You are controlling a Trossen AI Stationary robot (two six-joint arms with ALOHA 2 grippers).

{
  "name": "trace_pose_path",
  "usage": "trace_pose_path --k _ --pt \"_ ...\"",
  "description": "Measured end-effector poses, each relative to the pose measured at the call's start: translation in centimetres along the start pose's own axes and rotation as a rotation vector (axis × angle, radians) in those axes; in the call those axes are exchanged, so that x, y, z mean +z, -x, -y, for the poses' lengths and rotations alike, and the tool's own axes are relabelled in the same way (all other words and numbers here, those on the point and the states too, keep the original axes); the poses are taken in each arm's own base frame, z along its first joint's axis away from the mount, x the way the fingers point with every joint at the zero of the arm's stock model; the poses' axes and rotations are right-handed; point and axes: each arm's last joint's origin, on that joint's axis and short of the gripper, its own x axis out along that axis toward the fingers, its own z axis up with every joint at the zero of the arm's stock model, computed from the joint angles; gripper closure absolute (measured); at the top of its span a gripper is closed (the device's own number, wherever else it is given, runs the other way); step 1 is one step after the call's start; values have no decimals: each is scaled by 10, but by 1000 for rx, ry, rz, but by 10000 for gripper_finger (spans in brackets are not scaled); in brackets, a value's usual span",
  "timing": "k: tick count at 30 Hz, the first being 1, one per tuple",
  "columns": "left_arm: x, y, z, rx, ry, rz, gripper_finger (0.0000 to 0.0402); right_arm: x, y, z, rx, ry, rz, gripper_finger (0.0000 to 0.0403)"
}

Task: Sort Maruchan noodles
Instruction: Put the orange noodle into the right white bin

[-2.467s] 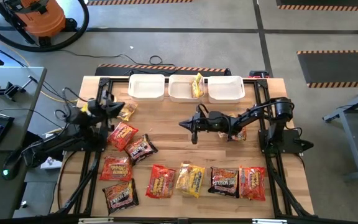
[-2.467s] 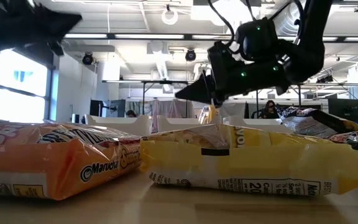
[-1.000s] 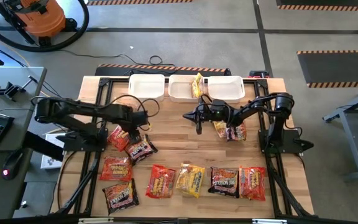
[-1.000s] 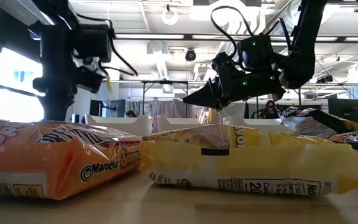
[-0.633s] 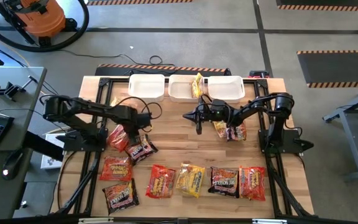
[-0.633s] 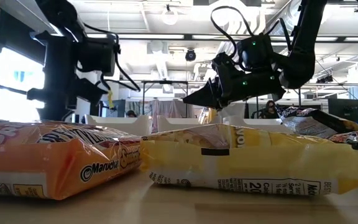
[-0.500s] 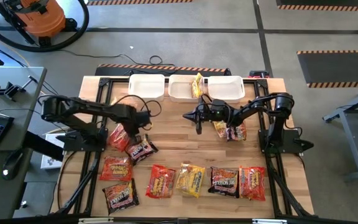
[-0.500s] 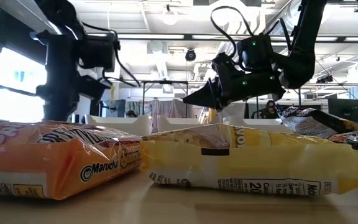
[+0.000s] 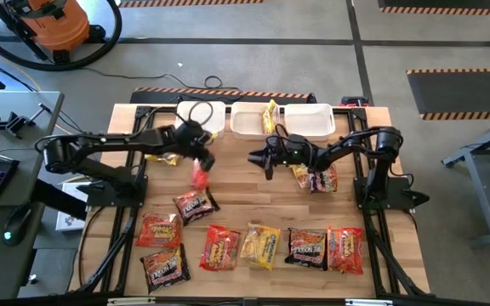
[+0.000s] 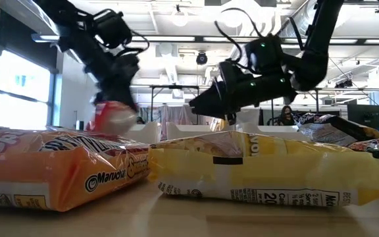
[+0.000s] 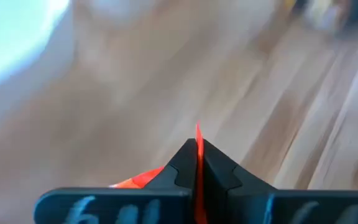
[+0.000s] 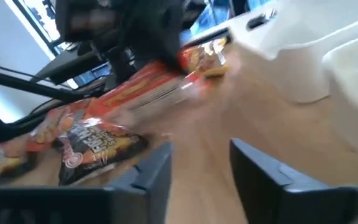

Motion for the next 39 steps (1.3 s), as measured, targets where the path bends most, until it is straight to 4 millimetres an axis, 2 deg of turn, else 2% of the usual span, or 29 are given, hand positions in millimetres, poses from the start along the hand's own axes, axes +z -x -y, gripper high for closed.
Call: trace_pose_path --k 5,10,17,21,26,32,39 --pt "21 -12 4 -78 41 204 401 7 -20 -19 -22 -100 -77 169" --pt "27 -31 4 -98 48 275 401 21 -36 -27 -57 -214 -162 131" --pt "30 -54 4 -136 67 343 401 48 -52 -31 -225 -232 -244 127" --pt "30 -60 3 -151 64 357 401 60 -55 -33 -310 -232 -275 127" --pt "32 -62 -4 -130 69 365 401 68 -56 -31 -324 -292 -261 127" --pt "36 -60 -6 -132 71 406 401 69 -54 -23 -376 -343 -256 127" --pt "37 -59 -5 -160 47 405 401 61 -45 -7 -474 -336 -378 127"
